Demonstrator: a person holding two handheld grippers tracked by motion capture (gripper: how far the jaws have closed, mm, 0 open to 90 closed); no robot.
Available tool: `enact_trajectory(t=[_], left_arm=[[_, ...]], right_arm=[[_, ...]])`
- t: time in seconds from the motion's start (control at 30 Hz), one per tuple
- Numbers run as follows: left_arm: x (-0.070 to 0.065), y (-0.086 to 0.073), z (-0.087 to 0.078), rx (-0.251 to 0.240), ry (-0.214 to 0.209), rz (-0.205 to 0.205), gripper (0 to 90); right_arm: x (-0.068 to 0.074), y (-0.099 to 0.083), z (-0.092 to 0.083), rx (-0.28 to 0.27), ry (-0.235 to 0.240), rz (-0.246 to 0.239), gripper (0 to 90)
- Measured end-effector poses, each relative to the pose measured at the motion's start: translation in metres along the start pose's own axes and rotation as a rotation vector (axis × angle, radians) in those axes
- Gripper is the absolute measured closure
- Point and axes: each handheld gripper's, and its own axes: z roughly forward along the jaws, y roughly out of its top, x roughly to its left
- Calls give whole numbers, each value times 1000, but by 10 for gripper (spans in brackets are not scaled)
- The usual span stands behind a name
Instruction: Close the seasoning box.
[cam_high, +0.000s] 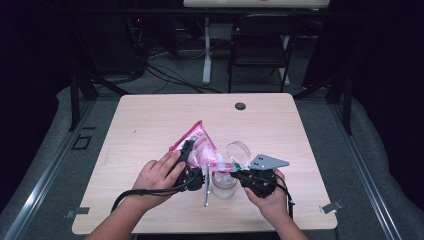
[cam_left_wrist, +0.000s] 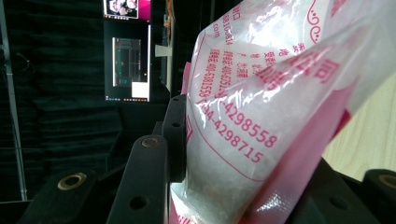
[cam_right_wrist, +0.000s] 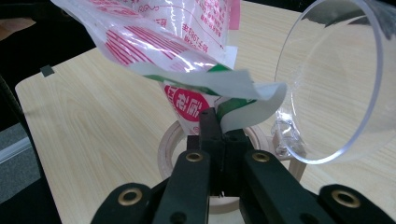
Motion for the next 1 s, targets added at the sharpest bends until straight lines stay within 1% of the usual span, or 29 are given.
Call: enact_trajectory(t=[0.03,0.1,0.23,0.57,0.6,0.63,0.93,1.0], left_arm=[[-1,0,0,0,-6,-9,675],[0,1,0,-4,1,-1,675],[0,1,0,-5,-2,-1,675],[0,2,-1,-4,0,3,675],[-1,2,-1,-5,-3,-2,675],[-1,2,-1,-6,6,4,675],[-1,2,-1,-8,4,5,675],[-1,2,-1,-23,7,-1,675]], right_arm=[[0,0,0,1,-1,0,900],[-1,0,0,5,-1,0,900],[-1,-1,1,2,-5,6,900],[-2,-1,2,14,-4,2,900],[-2,-2,2,14,-4,2,900],[-2,-2,2,14,-6,3,900],[-2,-2,3,19,-8,1,900],[-2,-2,3,18,-8,1,900]])
